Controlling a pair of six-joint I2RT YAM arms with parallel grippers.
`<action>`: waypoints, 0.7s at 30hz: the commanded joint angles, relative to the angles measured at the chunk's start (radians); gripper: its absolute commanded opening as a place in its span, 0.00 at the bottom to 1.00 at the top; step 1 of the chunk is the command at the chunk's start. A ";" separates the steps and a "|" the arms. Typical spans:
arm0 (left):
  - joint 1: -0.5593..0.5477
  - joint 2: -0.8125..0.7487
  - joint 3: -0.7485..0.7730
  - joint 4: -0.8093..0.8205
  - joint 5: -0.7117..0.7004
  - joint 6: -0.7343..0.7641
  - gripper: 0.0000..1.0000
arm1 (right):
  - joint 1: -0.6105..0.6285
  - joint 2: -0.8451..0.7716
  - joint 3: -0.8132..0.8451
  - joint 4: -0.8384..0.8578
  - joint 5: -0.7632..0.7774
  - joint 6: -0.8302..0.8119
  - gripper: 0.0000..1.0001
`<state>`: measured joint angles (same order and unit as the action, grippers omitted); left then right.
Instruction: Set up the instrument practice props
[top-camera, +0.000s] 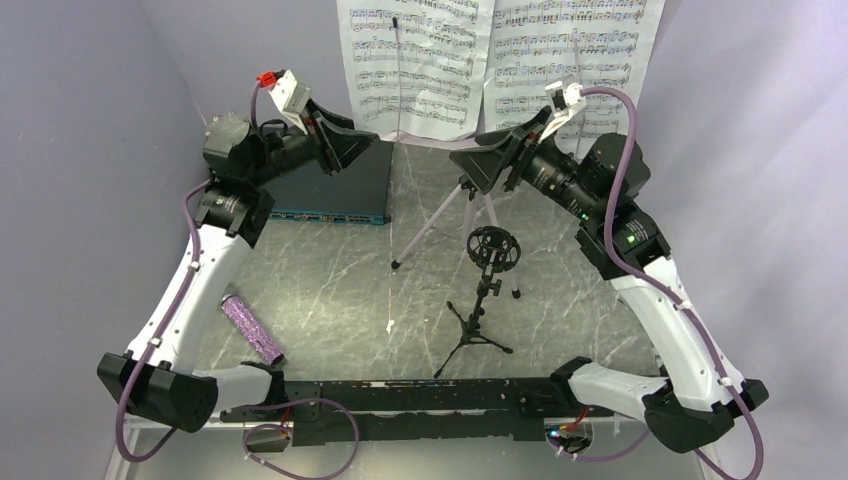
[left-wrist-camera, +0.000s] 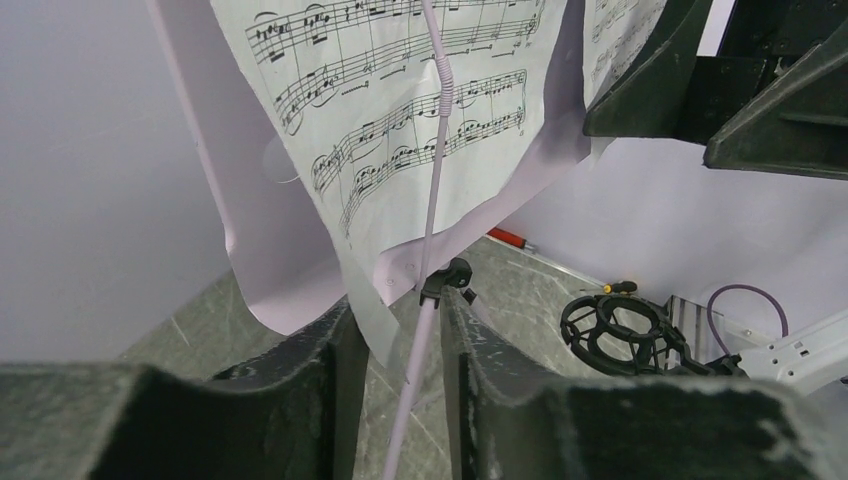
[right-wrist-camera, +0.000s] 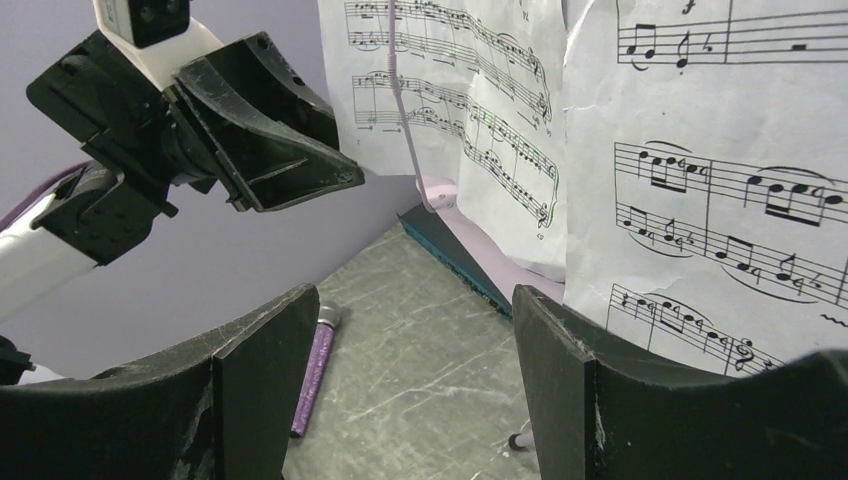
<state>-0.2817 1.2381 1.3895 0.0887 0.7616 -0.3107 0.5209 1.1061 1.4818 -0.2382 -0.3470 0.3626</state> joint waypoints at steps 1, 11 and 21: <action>0.001 0.011 0.007 0.063 0.018 -0.029 0.33 | 0.002 -0.034 0.019 0.062 0.014 0.006 0.75; 0.000 0.041 0.001 0.116 0.054 -0.088 0.11 | 0.002 -0.064 0.002 0.073 0.013 0.000 0.75; -0.001 0.069 -0.009 0.168 0.104 -0.159 0.03 | 0.002 -0.065 -0.006 0.074 0.014 0.000 0.76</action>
<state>-0.2821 1.2934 1.3815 0.1932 0.8196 -0.4240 0.5209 1.0561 1.4765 -0.2161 -0.3447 0.3622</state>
